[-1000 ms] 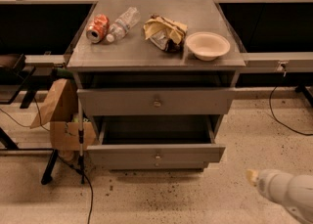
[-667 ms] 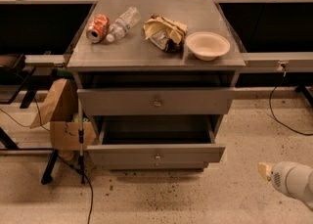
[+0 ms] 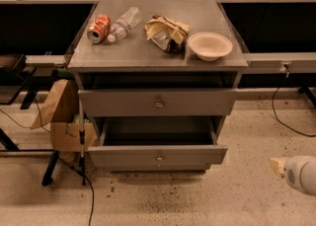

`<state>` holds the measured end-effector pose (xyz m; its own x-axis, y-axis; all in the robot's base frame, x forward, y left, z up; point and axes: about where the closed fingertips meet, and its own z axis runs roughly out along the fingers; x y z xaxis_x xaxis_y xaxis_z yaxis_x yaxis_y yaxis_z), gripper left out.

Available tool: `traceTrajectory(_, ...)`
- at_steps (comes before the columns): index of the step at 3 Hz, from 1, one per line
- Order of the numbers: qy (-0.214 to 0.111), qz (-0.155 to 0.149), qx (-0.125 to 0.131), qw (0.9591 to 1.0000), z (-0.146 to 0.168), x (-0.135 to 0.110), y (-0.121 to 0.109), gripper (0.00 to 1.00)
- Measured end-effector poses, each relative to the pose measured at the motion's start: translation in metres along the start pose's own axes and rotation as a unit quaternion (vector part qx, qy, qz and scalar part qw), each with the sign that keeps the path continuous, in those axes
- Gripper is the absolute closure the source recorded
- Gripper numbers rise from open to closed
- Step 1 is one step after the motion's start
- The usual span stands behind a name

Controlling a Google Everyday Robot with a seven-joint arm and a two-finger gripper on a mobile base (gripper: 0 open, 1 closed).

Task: Close middle drawer

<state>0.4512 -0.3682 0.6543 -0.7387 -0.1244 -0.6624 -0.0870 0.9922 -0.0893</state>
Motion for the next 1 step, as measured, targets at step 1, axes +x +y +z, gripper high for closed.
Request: traceTrajectory(1,0.0,0.002,-0.002,1.0,0.0004,-0.0004,0.0027,0.59)
